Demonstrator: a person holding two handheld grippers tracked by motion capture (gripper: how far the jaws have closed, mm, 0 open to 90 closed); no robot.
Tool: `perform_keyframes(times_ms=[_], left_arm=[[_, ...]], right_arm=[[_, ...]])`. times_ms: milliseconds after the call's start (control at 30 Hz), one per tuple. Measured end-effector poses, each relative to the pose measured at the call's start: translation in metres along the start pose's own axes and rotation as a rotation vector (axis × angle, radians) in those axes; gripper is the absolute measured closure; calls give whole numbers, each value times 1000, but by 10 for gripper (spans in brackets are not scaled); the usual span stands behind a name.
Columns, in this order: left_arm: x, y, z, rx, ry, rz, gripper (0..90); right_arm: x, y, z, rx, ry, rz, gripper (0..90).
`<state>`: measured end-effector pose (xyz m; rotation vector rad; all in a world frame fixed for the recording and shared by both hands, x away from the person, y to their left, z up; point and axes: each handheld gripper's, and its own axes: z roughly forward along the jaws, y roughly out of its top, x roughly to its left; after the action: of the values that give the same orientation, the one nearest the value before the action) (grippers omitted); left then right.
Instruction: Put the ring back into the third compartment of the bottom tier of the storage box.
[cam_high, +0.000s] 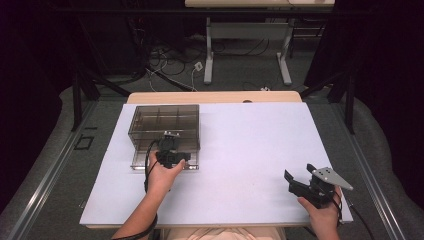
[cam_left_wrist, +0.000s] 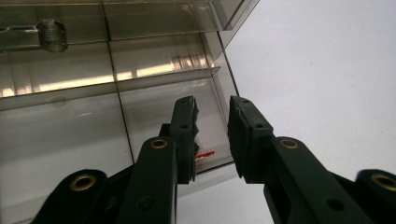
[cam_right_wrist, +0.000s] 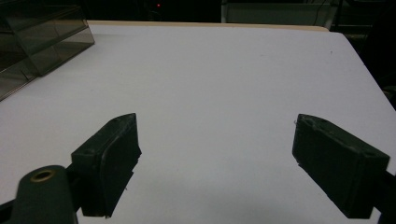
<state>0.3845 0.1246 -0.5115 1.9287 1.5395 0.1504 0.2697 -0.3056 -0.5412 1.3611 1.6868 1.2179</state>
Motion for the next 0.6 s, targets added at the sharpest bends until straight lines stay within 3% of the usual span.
perform_keyframes(times_ms=[233,600], left_arm=[[-1,1,-3,-11,-5,9,657],[-3,2,-7,-43,6,57,571]], right_arm=[[0,0,0,0,0,-1,142],[0,0,0,1,1,-2,143]])
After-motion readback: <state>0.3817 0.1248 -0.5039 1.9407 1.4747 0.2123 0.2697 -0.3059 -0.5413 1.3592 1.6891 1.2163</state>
